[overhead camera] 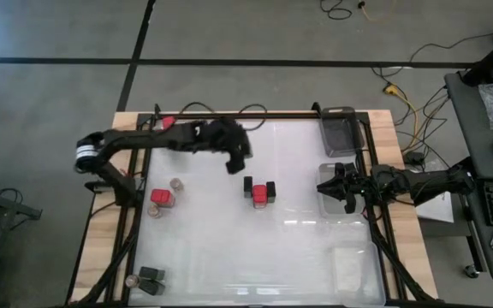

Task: Sort spices by type
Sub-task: Put the green seasoning can into the gray bin

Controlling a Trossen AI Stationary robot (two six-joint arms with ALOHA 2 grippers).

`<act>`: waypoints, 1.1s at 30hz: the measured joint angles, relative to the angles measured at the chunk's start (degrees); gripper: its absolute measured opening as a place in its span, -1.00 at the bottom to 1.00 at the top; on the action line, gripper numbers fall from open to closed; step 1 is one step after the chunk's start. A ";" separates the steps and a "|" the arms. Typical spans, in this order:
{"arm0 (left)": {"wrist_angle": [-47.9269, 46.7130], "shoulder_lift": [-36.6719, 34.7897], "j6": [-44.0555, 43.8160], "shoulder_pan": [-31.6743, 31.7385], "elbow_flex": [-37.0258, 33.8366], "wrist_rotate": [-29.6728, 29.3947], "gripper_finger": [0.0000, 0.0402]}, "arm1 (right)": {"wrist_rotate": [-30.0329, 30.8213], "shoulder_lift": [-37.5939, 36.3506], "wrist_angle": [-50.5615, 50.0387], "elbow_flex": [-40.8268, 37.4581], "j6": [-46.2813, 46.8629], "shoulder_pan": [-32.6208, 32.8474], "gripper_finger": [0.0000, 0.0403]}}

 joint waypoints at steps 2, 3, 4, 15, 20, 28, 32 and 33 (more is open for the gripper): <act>2.60 3.06 -0.07 1.35 1.26 2.33 0.34 | 0.00 0.02 0.00 0.00 0.00 0.00 -0.71; 3.66 4.79 -0.20 1.60 2.17 3.96 0.34 | -0.01 0.02 0.00 0.00 0.00 0.01 -0.71; 4.65 6.38 -0.14 1.64 3.12 5.68 0.34 | 0.00 0.00 0.00 0.00 0.00 0.02 -0.71; 5.27 23.86 -2.19 0.09 19.72 9.22 0.34 | -0.02 0.00 0.00 0.00 0.00 0.00 -0.71; 2.70 30.39 -0.39 -0.62 27.75 9.47 0.34 | -0.02 0.00 0.00 0.00 0.00 0.00 -0.71; -0.87 38.45 1.28 -2.40 36.38 9.31 0.34 | -0.08 -0.04 0.02 0.00 4.93 0.01 -0.71; -0.87 40.75 1.30 -3.87 38.66 9.47 0.34 | -0.09 -0.04 0.02 0.00 4.92 0.02 -0.71; -0.91 41.24 1.29 -4.12 39.02 9.31 0.34 | -0.09 -0.04 0.02 0.00 4.89 0.00 -0.71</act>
